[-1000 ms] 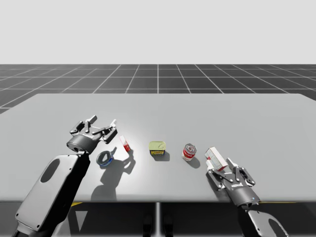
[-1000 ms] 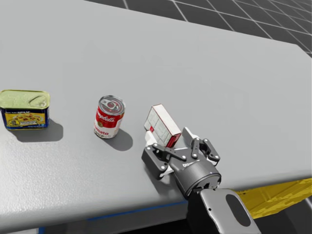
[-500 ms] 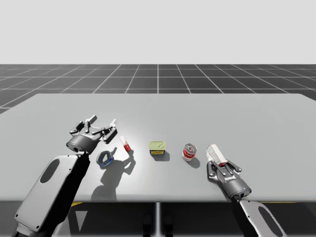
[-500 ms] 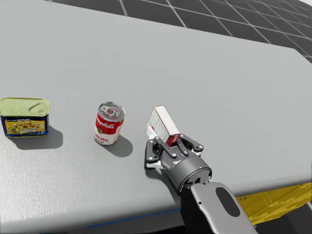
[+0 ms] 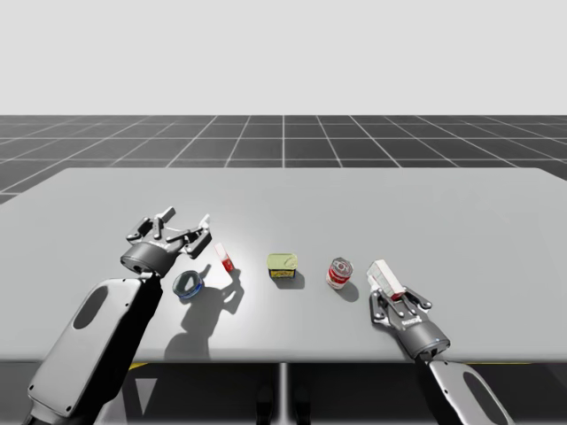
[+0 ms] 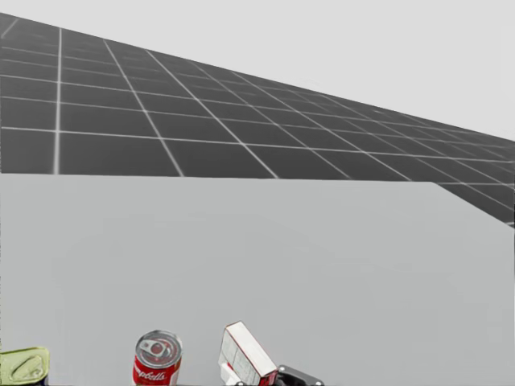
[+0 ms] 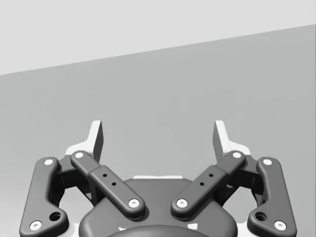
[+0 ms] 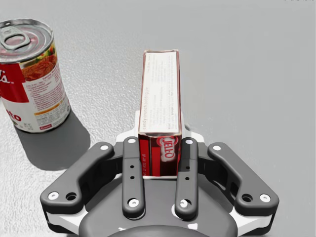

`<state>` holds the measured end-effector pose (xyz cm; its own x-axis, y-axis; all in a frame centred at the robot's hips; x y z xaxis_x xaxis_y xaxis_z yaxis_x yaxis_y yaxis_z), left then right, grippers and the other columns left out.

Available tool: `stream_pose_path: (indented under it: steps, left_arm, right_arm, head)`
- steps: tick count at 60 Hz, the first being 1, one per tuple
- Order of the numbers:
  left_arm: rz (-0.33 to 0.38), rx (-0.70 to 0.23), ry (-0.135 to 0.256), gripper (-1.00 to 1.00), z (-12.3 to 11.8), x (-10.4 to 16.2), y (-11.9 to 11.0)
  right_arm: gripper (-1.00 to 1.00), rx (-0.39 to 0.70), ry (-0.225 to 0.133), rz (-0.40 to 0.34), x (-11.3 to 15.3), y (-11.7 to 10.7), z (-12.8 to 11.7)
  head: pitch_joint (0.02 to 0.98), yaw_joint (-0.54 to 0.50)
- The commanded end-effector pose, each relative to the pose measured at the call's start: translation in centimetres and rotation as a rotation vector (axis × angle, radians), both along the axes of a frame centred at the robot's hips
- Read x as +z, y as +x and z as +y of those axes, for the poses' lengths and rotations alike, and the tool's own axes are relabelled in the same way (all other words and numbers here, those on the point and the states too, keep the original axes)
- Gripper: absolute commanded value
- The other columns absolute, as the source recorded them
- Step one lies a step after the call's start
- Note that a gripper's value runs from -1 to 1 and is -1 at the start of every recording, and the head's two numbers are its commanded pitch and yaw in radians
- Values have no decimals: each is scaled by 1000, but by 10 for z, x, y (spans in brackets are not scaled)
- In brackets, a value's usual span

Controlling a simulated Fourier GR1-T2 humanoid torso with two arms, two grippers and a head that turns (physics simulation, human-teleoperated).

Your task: Lift the pudding box off the table.

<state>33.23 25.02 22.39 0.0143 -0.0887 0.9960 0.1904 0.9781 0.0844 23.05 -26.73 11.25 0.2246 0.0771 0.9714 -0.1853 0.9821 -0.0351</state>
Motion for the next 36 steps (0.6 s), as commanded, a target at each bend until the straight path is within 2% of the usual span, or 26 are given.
stream_pose_path:
  steps: [1, 8, 14, 36]
  left_arm:
    - [-2, 1, -1, -1000, 0, 0, -1]
    - [-5, 4, -3, -1000, 1, 1, -1]
    - [-9, 8, -7, -1000, 2, 1, -2]
    - [-15, 7, -13, -1000, 4, 4, -1]
  right_arm:
    - [1000, -78, -20, 39, -12, -7, -7]
    - [1000, -57, -20, 6, -10, -6, -7]
    - [1000, -38, -3, -26, 3, -2, -8]
    - [1000, -35, -56, -197, 72, 19, -9]
  head:
    - [454, -489]
    - [454, -488]
    - [463, -485]
    - [467, -487]
